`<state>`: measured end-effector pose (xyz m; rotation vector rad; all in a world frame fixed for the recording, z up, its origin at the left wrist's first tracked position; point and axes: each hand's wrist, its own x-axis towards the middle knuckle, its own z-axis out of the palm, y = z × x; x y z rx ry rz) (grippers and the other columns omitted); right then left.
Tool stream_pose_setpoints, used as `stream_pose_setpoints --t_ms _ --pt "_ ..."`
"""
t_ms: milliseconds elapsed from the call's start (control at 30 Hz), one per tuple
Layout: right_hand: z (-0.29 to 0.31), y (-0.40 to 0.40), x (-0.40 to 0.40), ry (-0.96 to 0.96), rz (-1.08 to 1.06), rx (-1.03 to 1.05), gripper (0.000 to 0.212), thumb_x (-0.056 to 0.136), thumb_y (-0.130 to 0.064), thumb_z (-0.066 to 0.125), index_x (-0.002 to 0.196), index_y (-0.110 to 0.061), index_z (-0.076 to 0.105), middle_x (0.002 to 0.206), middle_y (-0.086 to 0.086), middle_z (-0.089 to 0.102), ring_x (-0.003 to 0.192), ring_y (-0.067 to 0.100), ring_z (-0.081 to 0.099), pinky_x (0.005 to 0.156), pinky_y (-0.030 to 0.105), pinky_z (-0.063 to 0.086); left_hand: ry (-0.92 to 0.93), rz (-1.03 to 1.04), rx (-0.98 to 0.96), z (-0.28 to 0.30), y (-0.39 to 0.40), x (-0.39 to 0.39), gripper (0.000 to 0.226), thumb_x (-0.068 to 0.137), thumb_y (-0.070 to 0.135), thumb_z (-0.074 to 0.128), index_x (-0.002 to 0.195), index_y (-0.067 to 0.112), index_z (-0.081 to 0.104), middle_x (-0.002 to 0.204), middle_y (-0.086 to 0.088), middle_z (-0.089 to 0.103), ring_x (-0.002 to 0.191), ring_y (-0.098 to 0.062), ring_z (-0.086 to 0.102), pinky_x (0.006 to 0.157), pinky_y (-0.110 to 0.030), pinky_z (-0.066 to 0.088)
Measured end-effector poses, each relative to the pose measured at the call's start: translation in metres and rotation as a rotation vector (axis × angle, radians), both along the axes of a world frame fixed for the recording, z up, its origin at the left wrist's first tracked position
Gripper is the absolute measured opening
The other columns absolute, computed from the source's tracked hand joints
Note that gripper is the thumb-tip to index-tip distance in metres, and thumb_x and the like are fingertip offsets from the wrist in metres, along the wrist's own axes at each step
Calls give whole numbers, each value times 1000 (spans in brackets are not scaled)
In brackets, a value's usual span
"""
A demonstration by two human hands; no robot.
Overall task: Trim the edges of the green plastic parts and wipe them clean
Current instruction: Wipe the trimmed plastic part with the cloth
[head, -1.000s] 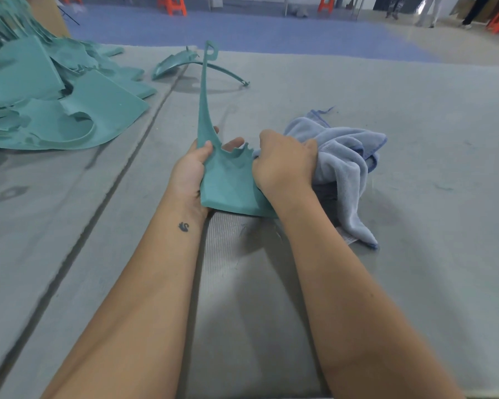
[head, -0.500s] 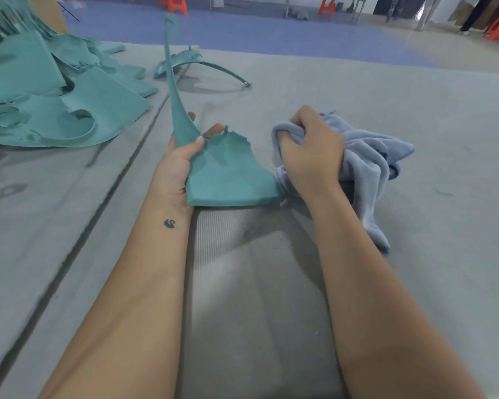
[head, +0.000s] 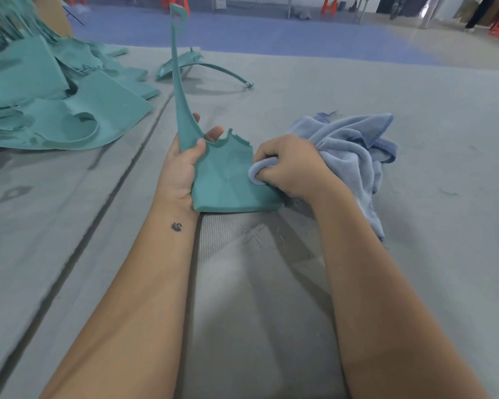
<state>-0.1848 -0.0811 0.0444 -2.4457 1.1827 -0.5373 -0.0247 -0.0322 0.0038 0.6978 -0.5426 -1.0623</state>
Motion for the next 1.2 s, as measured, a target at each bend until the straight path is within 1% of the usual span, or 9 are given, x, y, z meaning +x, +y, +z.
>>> stream_pose_setpoints --t_ms 233,400,500,600,733,867,933,1067,1200 --pt "17 7 -12 215 85 196 13 70 -7 56 72 -10 68 56 0 54 56 16 47 53 25 40 -30 63 130 -1 -4 4 29 101 2 37 120 21 48 80 3 73 78 -18 69 66 -33 57" --pt "21 8 -16 346 194 317 17 72 -10 66 59 -21 66 48 -8 53 46 8 48 48 18 40 -8 59 158 0 -6 4 29 101 0 36 119 20 47 74 5 73 70 -14 71 57 -27 56" --pt "21 7 -19 127 194 336 13 75 -10 63 64 -16 65 44 -8 47 40 6 41 40 15 33 9 55 165 -1 -6 4 29 101 0 35 119 20 45 72 4 72 67 -14 71 53 -26 55" --pt "21 6 -17 -196 202 342 5 78 -5 64 75 -8 66 63 -1 58 58 7 48 55 21 37 16 56 179 0 -8 2 28 101 0 35 118 21 45 75 3 71 66 -15 70 53 -27 55" --pt "9 25 22 -180 376 171 15 79 -2 65 68 -12 61 64 -4 56 67 7 48 64 21 39 58 59 187 -2 -10 3 28 101 1 34 120 18 47 82 -3 67 65 -17 70 55 -29 56" --pt "1 38 51 -185 424 44 12 77 -5 61 67 -10 58 70 10 62 75 22 56 73 40 46 -36 89 233 -5 -11 5 26 99 1 39 100 20 55 70 4 70 73 -17 68 75 -38 57" --pt "3 35 46 -132 455 118 13 76 -7 64 67 -14 58 72 9 64 76 22 58 74 36 47 46 99 256 -5 -12 5 25 100 3 40 94 23 55 71 2 70 73 -17 68 81 -38 58" --pt "7 26 26 68 368 178 27 73 -10 68 59 -20 48 60 -7 49 61 10 44 60 26 37 52 84 228 -3 -10 4 21 105 9 32 116 20 45 80 -2 71 71 -20 69 58 -30 58" --pt "12 12 -3 220 211 315 26 71 -2 66 61 -16 46 54 -2 47 54 14 41 50 23 32 24 86 236 -1 -7 3 19 105 10 32 114 22 45 73 3 72 71 -18 69 55 -30 56"
